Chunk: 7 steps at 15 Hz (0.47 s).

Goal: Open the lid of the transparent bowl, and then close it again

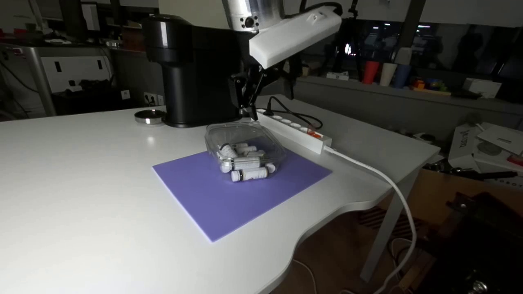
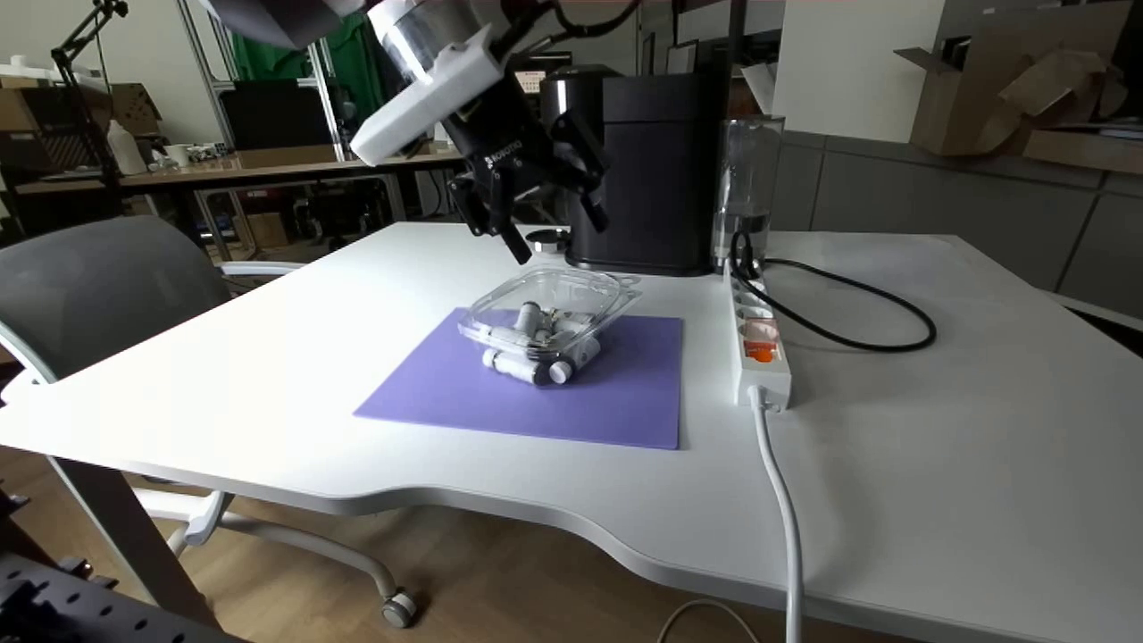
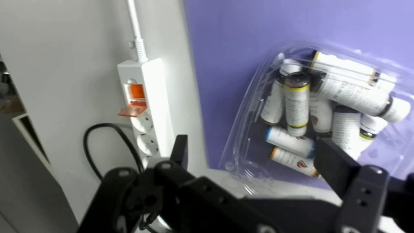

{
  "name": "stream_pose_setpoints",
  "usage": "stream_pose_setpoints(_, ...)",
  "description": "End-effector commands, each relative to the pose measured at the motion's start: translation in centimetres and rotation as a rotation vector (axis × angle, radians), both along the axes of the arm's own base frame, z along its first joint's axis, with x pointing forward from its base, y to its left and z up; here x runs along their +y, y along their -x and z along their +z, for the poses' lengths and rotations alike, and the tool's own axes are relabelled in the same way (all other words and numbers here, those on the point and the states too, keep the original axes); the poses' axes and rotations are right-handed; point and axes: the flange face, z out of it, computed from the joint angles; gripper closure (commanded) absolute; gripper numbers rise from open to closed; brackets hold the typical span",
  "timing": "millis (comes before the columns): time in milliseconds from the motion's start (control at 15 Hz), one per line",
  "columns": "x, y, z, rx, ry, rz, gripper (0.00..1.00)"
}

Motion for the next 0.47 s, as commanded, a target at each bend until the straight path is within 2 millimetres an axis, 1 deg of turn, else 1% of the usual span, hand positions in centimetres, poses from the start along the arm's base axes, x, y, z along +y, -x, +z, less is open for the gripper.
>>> stream_pose_setpoints(0,-1.0,1.3,0.6,-0.038,-0.174,0.033,0.0)
stream_pose_setpoints(67,-1.0,1.6,0.4,-0.03,-0.204,0.055,0.0)
stream_pose_setpoints(133,-1.0,0.5,-0.2,-0.023,-0.161,0.028,0.0)
stream_pose_setpoints(400,-1.0,0.6,-0.5,-0.015,-0.172,0.04,0.0)
